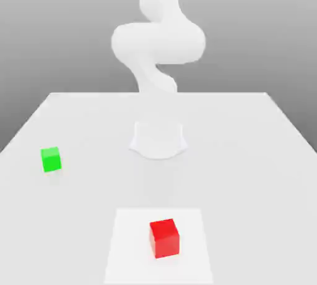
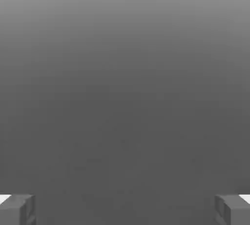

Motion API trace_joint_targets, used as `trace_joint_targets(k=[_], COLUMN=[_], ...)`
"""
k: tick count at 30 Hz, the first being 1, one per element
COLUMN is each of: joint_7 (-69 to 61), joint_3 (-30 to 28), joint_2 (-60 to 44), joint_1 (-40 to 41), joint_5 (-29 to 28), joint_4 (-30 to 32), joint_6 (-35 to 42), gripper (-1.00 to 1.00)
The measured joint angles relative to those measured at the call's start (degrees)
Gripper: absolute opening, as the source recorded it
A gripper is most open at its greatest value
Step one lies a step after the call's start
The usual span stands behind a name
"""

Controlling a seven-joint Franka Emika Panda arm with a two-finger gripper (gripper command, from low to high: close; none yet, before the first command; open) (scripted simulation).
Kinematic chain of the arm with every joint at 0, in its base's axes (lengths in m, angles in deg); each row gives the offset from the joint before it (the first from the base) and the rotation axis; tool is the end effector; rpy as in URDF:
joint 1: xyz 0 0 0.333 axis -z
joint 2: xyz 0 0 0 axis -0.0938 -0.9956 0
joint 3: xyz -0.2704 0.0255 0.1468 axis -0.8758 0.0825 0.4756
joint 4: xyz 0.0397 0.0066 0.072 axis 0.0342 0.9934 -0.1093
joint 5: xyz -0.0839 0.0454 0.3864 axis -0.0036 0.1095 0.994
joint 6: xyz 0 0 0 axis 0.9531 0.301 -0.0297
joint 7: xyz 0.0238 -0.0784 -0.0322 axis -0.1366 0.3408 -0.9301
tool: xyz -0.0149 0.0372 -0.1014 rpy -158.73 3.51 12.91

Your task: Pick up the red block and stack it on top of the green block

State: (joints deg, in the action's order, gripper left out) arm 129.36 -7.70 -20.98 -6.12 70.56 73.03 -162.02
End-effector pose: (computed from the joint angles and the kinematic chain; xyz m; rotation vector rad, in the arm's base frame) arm 0.3931 0.0003 0.6560 -2.5110 1.0194 -0.9350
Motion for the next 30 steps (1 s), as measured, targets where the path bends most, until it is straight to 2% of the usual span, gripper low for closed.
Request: trace_joint_targets(k=[20,26,27,30], joint_7=[-12.0,-13.6,-13.8,-13.8], joint_3=[-2.1,-1.4,-1.1,-1.1], joint_2=[-41.9,-54.4,-56.4,-56.4], joint_1=[-3.6,-3.2,-3.0,-3.0], joint_5=[0.8,1.7,1.9,1.9], joint_4=[18.0,17.9,17.6,17.6], joint_6=[-21.7,-31.2,-33.0,-32.9], gripper=[0.00,0.00,-1.00,-1.00])
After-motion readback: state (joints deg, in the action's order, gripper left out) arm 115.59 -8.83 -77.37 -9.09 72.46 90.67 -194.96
